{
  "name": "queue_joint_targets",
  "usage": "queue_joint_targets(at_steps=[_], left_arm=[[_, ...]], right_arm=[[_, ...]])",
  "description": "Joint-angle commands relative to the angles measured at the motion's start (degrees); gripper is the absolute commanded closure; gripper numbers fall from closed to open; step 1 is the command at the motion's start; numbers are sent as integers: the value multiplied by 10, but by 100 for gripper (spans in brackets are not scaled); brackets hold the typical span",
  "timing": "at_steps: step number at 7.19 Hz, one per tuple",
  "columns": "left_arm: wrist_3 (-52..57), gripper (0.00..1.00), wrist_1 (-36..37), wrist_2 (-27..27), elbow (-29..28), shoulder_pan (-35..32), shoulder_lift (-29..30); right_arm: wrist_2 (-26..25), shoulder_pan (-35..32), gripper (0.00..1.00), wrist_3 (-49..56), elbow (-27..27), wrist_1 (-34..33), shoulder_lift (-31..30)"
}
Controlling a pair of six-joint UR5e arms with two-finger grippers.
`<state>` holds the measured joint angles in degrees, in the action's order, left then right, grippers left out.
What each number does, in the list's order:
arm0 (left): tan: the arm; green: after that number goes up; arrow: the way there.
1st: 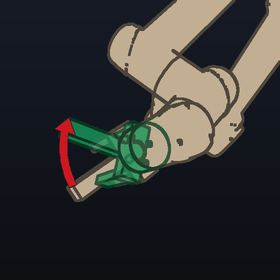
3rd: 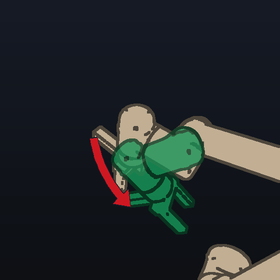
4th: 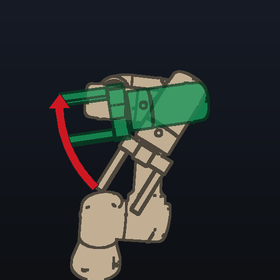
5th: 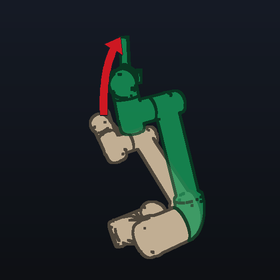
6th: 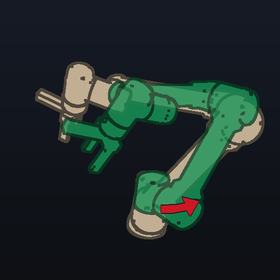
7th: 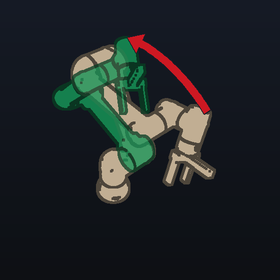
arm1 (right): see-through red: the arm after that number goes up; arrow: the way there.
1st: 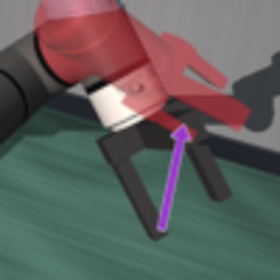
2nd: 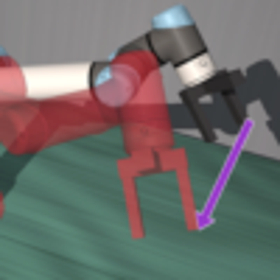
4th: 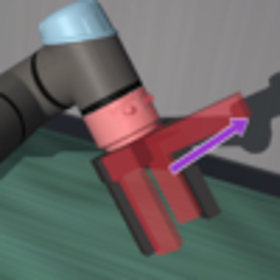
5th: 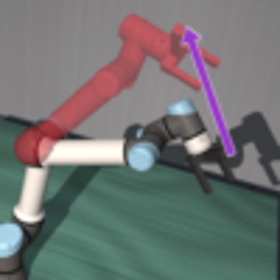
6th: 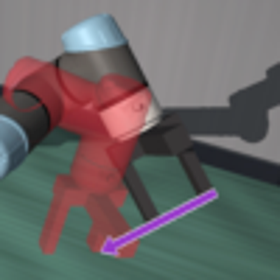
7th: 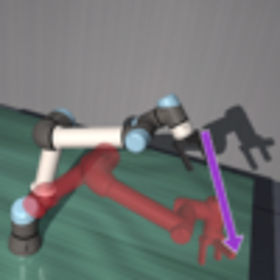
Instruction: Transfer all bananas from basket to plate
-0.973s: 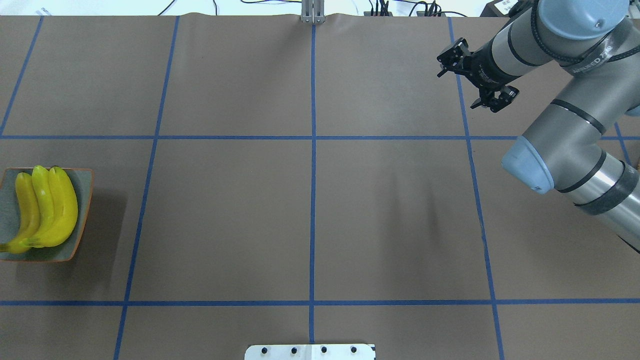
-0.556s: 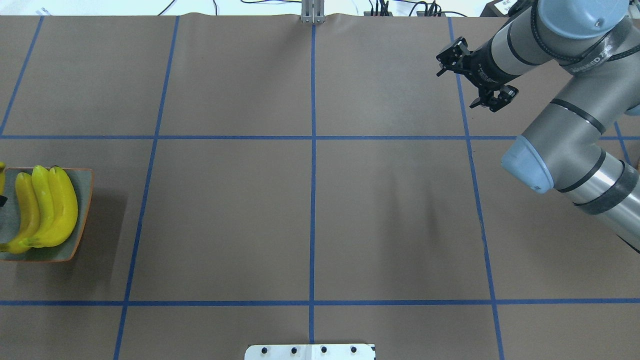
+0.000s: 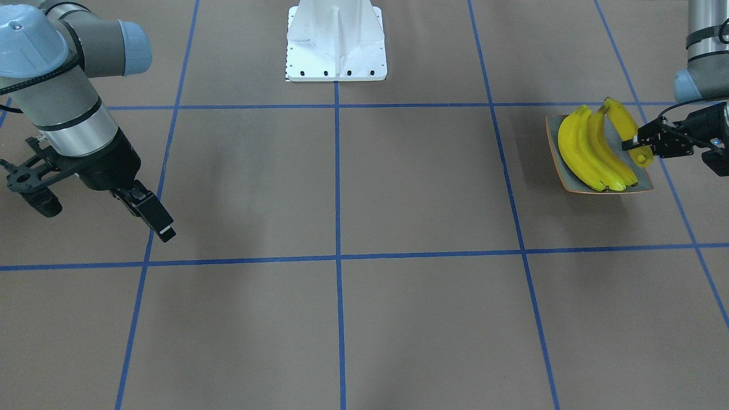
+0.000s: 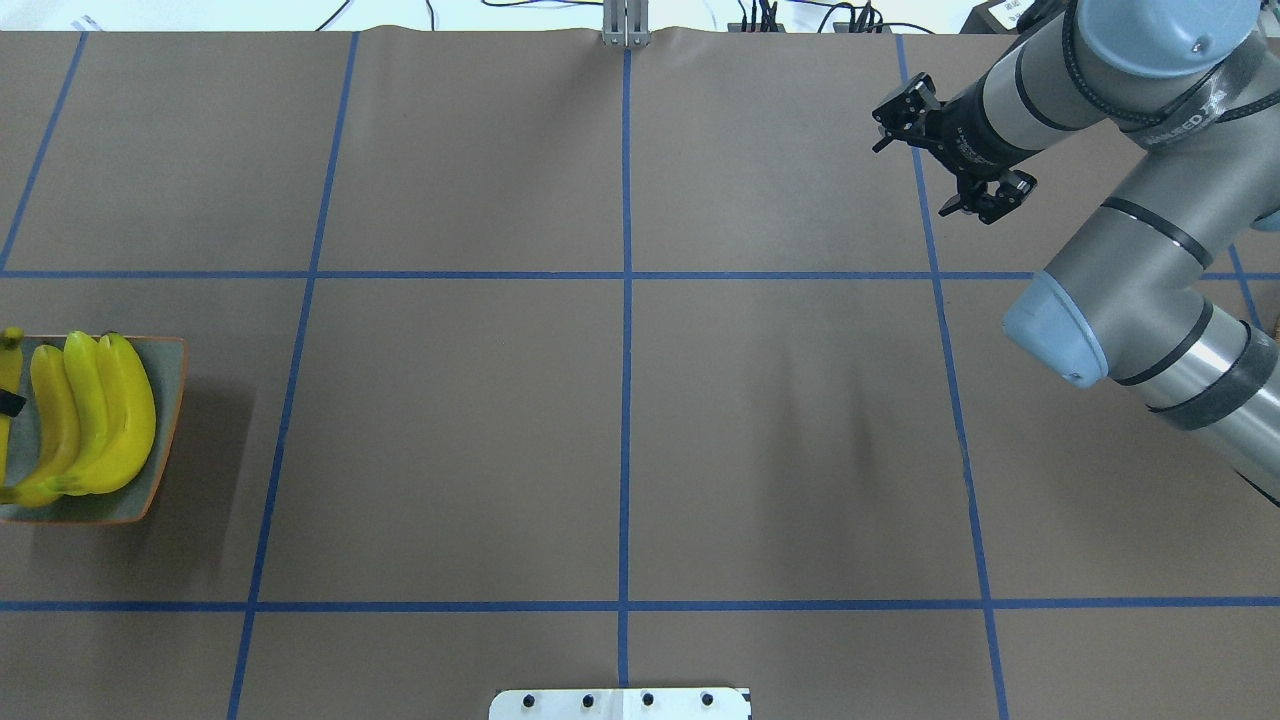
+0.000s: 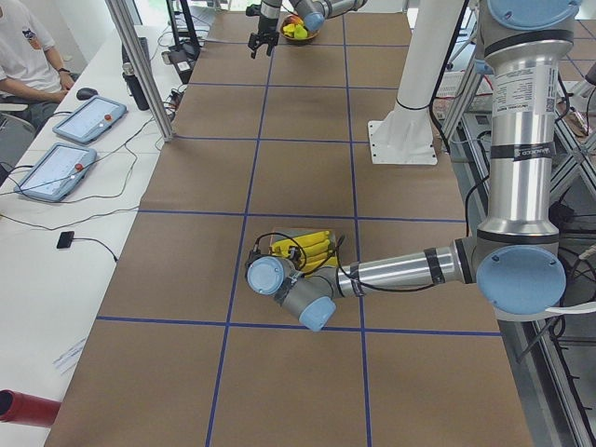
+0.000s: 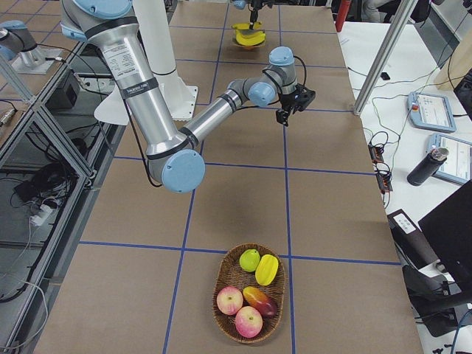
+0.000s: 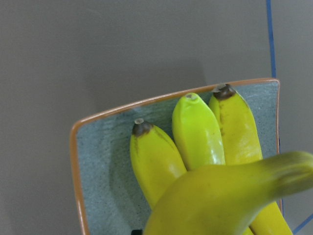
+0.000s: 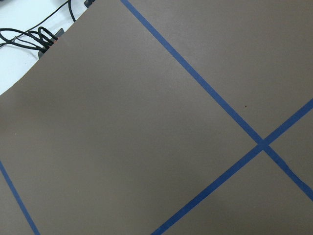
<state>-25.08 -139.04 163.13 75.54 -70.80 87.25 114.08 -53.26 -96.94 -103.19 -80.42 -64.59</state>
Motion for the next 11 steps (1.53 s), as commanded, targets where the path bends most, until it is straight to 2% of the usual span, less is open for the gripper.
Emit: queue_joint_targets(at_steps=[1, 3, 4, 6, 8, 10, 11], left_arm=[[-2, 50, 0, -1, 1, 7, 1], [-4, 18, -15, -15, 1, 14, 0], [-7, 15, -21, -16, 1, 14, 1], [-8, 1, -23, -17, 4, 13, 6], [-8, 1, -25, -17, 50, 7, -6], [-8, 1, -27, -32, 62, -44, -5], [-8, 1, -27, -55, 62, -46, -5]], right_arm=[[0, 0, 0, -1, -2, 0, 0], [0, 0, 0, -1, -3, 0, 0], [0, 0, 0, -1, -4, 0, 1], [1, 0, 0, -3, -9, 0, 1], [0, 0, 0, -4, -10, 0, 1], [0, -2, 0, -1, -9, 0, -6], [0, -3, 0, 1, -8, 0, -6]])
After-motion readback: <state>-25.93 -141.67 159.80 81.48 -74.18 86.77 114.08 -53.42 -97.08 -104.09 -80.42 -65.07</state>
